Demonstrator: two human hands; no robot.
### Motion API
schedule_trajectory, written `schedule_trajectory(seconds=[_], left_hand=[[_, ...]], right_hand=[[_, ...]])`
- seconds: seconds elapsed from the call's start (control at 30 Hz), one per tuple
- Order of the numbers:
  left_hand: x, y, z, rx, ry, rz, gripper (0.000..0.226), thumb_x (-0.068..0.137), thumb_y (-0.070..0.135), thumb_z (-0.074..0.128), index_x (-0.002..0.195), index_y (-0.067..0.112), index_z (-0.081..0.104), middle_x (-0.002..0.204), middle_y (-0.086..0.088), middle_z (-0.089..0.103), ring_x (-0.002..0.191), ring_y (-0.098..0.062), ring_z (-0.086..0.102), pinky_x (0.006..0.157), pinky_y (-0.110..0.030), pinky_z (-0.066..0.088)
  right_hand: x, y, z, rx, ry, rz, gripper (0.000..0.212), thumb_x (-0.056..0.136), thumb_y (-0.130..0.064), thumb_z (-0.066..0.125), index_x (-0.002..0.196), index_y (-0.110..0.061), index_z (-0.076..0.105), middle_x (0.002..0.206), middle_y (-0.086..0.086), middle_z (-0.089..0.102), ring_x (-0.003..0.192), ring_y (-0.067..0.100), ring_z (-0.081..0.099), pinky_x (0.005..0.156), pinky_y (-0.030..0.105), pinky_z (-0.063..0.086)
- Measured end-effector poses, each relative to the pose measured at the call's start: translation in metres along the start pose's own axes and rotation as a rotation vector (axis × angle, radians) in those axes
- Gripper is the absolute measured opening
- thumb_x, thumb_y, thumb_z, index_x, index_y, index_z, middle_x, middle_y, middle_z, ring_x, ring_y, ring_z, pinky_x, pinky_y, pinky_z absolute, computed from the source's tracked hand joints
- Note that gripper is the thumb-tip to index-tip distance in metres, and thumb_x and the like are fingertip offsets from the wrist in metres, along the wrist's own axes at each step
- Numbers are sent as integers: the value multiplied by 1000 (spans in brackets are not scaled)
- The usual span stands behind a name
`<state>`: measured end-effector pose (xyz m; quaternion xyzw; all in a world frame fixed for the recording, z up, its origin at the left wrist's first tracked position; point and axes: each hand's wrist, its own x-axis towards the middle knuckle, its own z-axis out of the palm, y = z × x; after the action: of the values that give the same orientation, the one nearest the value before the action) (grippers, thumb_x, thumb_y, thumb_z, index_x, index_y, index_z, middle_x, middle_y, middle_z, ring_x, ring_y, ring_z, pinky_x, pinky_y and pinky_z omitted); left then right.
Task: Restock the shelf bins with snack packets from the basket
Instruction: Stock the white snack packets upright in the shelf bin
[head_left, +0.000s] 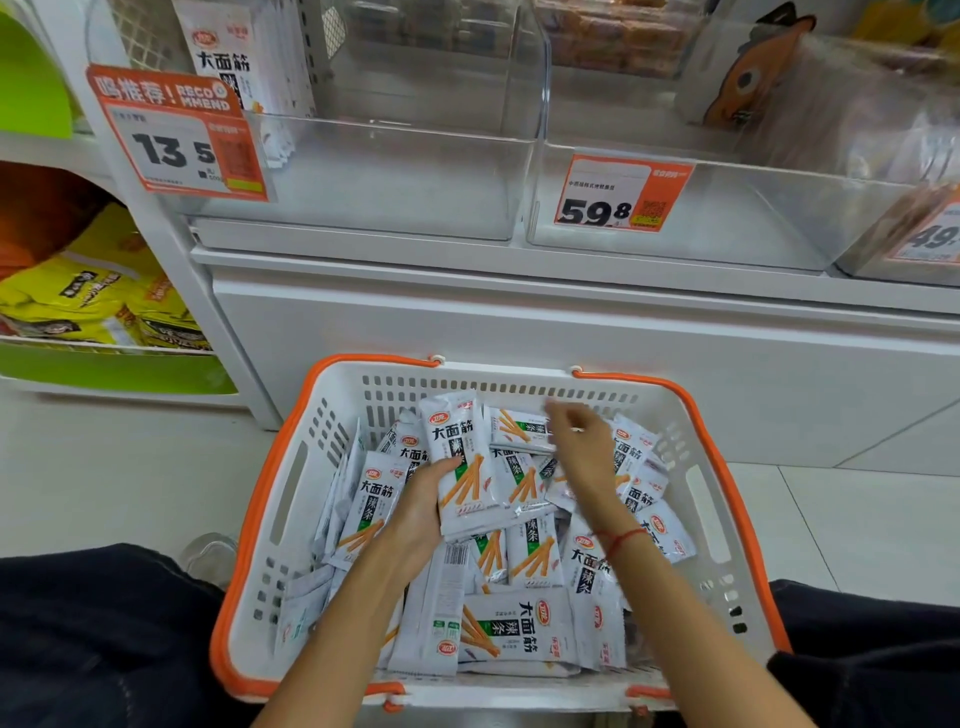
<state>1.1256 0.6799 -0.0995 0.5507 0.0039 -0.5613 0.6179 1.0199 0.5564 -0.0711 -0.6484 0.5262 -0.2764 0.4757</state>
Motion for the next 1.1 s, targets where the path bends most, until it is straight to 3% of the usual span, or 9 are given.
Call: schedule_trajectory(seconds=[0.07,0.2,0.27,0.4,0.53,0.63,0.8,1.0,1.1], left_hand=[[1,1,-1,-19,-21,2,20,96,17,46,91,15,66,68,-2,72,58,-13,68,64,-29,52],[-3,0,1,-4,-3,-11,20,95,17,49,106,12,64,87,-9,71,74,-20,67,68,-31,54],[-4,-1,0,4,3,-14,25,94,16,50,116,10,62,101,-14,68,83,-24,65,72,-34,54],[-2,-1,-3,27,42,-14,24,94,16,51,115,9,60,95,-14,69,78,-23,65,69,-33,55],[1,5,-8,19,144,-37,25,95,17,49,116,9,58,84,-12,64,71,-24,61,63,-33,51],[1,7,-10,26,207,-38,32,95,19,48,124,5,54,89,-15,63,71,-26,59,64,-33,48],[0,6,-8,53,238,-27,33,94,21,44,118,3,58,97,-20,63,76,-29,57,69,-36,46],[-4,17,1,-139,155,103,38,94,20,32,111,8,63,96,-18,68,83,-31,61,91,-47,47],[-7,21,1,-125,109,139,28,93,20,38,93,13,65,74,-8,71,71,-24,62,75,-35,49]], right_hand=[[22,18,-28,-163,120,86,32,92,-29,58,111,-4,61,97,9,66,85,22,61,76,28,46],[40,64,-46,-716,-56,217,46,82,-51,63,64,-11,50,72,13,56,67,25,53,60,29,40],[38,81,-36,-806,-61,182,47,76,-50,67,63,-10,47,79,17,60,78,30,58,62,32,43],[27,64,-27,-577,-46,196,19,87,-16,62,86,-7,45,78,13,60,68,26,56,55,33,43],[37,25,-43,-455,-37,90,25,87,-8,60,108,-6,47,107,14,64,89,29,60,74,37,49],[34,-16,-49,-326,-273,43,34,86,-9,66,118,-4,55,107,17,67,92,29,64,85,43,54],[-3,-59,-13,-100,-687,103,22,88,-12,64,110,-11,60,96,10,72,82,20,69,77,31,58],[-24,-38,25,-272,-401,-94,29,77,-25,77,101,-14,66,75,1,62,70,17,61,76,40,55],[-30,-42,28,-268,-341,-147,28,76,-29,78,97,-22,61,74,-4,59,70,15,61,70,35,53]])
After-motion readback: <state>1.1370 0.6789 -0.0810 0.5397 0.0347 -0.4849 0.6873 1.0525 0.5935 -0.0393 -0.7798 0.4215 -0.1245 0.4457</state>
